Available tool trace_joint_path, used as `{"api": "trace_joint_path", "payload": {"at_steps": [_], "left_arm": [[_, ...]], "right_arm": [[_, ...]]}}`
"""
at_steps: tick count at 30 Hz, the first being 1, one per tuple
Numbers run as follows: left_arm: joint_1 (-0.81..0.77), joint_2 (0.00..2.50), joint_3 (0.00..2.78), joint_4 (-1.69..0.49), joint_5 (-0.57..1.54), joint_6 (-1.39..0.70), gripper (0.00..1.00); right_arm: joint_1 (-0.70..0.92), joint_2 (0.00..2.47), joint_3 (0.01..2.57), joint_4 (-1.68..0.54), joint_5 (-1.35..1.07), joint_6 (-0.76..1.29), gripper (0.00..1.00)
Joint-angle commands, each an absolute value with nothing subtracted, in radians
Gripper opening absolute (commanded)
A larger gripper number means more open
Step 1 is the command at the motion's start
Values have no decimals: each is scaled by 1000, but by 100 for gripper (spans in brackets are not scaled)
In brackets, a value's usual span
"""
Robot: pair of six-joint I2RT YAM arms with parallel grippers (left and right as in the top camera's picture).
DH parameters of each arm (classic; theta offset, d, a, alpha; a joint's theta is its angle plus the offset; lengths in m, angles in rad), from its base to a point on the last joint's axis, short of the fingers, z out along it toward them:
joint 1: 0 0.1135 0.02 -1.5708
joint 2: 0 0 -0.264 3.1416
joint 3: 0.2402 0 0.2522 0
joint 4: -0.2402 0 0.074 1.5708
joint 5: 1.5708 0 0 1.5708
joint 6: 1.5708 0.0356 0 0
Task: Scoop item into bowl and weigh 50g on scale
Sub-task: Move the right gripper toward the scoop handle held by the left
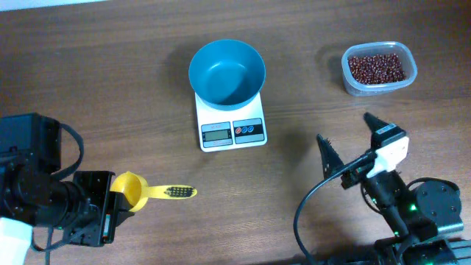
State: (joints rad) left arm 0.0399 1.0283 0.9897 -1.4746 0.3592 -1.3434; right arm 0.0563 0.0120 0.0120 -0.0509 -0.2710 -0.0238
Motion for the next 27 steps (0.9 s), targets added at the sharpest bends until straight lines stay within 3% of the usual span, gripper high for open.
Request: {"api": "trace_joint_path", "payload": {"at_steps": [1, 6, 8, 11, 15, 27], "left_arm": [[44, 1021, 1008, -1479, 344, -1330, 0], [44, 1021, 1008, -1477, 344, -1331, 0], [44, 1021, 1008, -1475, 344, -1331, 0], [44, 1021, 1008, -1475, 344, -1331, 0], [44, 1021, 1008, -1479, 344, -1331, 0], [2, 1021, 1008, -1479, 345, -1331, 0]], "right_arm": [[65, 6, 6, -50, -486, 379, 99], [65, 6, 6, -56, -1030, 811, 99], [65, 6, 6, -45, -1139, 1015, 99], [65, 6, 6, -44, -1121, 1048, 99], [65, 6, 6, -89, -1095, 941, 99], [65, 6, 188, -124, -1296, 1357, 98]]}}
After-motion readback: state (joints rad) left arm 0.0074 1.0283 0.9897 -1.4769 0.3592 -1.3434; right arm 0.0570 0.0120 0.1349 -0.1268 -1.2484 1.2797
